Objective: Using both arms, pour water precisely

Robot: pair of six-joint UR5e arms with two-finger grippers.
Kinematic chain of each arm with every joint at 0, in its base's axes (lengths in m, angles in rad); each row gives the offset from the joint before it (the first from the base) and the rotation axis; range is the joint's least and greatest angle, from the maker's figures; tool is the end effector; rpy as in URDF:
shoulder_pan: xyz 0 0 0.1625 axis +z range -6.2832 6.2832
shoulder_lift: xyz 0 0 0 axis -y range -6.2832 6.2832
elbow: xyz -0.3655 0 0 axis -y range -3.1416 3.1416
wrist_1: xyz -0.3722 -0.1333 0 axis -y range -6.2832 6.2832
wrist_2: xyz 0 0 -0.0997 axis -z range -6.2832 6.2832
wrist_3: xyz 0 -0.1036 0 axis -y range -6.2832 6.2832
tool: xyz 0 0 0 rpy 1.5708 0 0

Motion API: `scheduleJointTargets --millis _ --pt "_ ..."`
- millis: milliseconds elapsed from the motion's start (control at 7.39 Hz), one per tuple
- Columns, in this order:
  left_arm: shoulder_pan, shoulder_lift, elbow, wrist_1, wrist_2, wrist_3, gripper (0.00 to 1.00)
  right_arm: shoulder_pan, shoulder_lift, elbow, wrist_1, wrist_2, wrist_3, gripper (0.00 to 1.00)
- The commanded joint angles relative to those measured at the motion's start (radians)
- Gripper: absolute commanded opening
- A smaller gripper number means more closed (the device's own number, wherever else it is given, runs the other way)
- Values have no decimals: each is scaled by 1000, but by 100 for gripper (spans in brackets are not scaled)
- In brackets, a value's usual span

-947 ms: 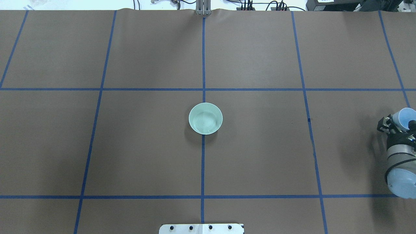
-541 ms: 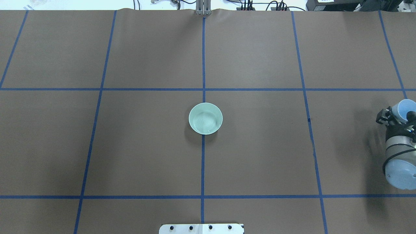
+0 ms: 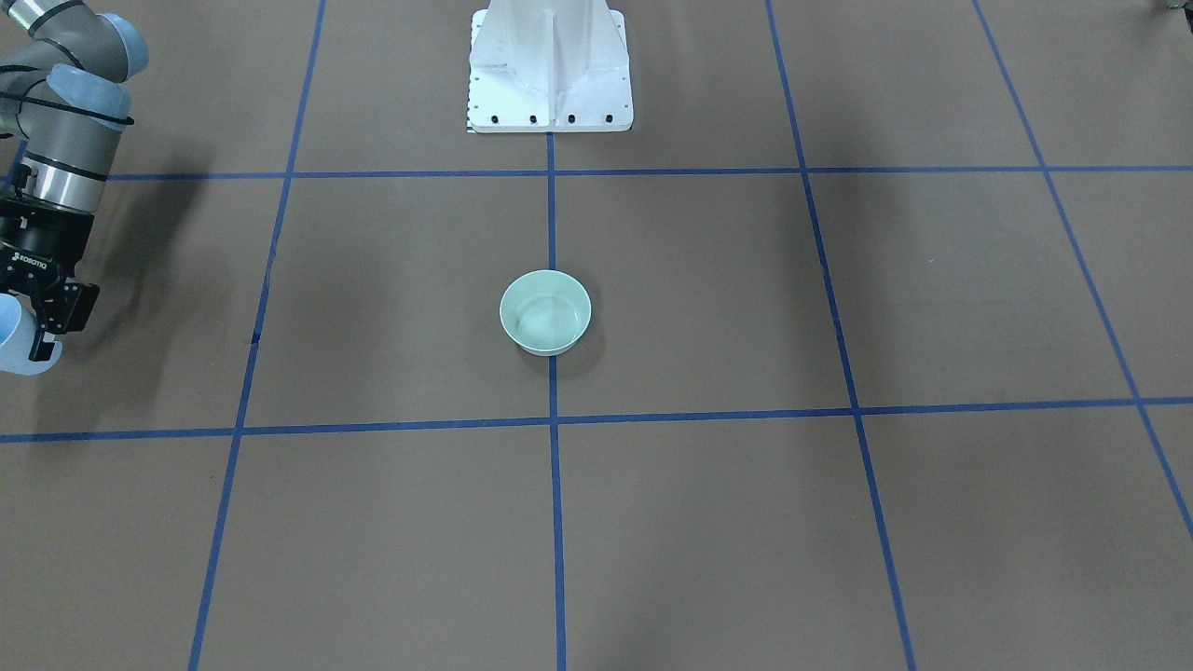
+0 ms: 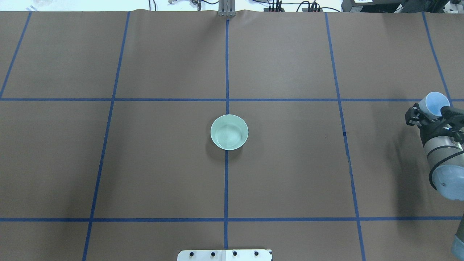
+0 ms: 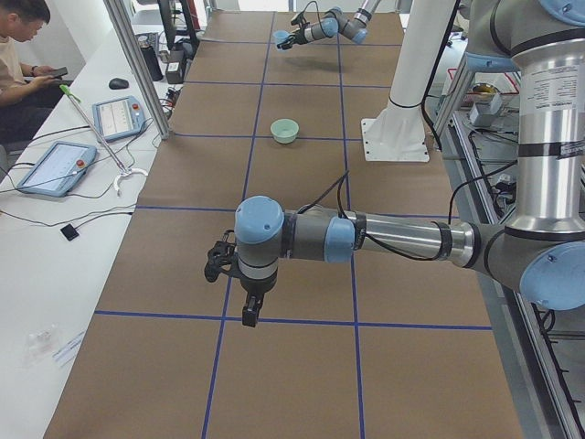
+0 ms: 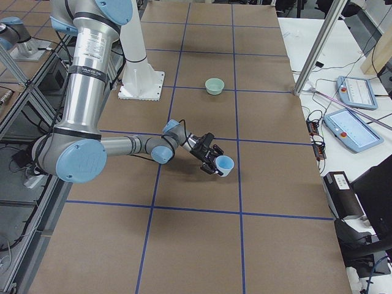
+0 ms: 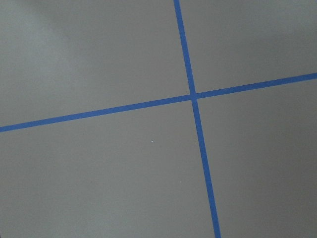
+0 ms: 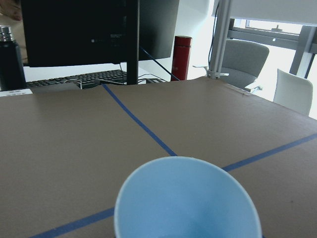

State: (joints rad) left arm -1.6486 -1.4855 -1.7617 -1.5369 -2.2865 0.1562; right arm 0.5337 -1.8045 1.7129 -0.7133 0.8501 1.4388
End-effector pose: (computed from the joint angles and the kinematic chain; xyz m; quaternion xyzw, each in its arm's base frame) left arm -0.0996 -0.4376 0.5583 0.0742 0.3437 0.0492 0.9348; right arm -0.2520 -0.3831 0.5391 0.4234 -0.2236 0.3023 0.8243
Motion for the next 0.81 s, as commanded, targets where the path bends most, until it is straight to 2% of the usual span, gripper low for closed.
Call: scheduleJointTargets --millis 0,271,541,677 --pt "-8 5 1 0 -1 2 100 12 25 2 246 97 -304 0" --pt "-8 5 1 0 -1 0 100 14 74 -4 426 263 -633 0" --pt "-8 5 1 -2 -1 0 100 37 170 -3 477 483 -844 0" --pt "-8 5 2 0 -1 0 100 48 216 -7 477 612 -859 0"
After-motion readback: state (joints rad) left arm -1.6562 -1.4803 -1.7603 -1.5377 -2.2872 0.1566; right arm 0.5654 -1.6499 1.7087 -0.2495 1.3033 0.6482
